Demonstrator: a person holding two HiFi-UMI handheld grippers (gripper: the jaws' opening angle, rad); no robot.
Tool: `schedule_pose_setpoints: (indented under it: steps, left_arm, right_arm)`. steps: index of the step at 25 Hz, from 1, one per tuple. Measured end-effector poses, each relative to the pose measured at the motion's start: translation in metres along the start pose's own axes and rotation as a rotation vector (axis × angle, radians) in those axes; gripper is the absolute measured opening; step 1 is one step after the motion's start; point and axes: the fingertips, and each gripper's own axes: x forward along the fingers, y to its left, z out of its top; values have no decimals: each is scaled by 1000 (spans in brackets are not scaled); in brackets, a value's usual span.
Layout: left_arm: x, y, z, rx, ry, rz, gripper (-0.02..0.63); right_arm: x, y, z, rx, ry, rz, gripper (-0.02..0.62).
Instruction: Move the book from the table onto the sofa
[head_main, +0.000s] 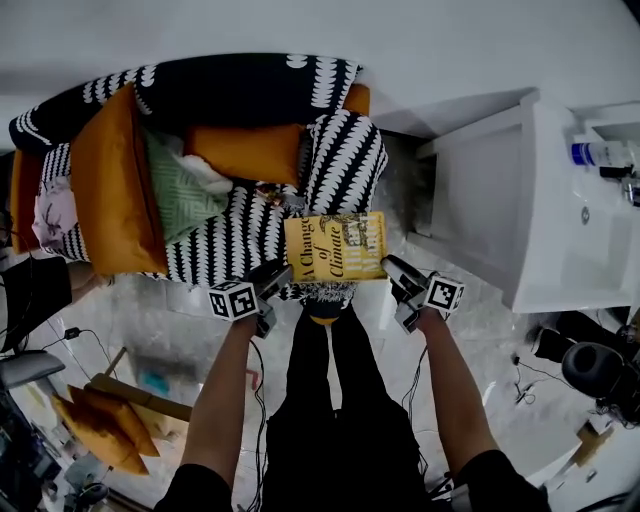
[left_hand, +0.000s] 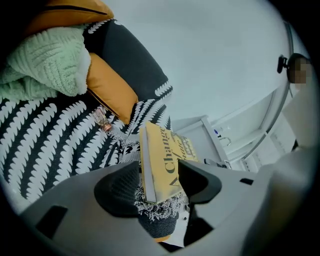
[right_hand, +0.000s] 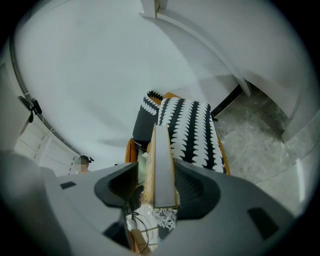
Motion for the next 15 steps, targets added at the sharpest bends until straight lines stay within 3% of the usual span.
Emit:
schedule_pose_setpoints:
  steps: [15]
  left_arm:
    - [8,-1,-3,-5,31,-18,249]
  right_arm:
    - [0,0,6,-24,15,-17,218]
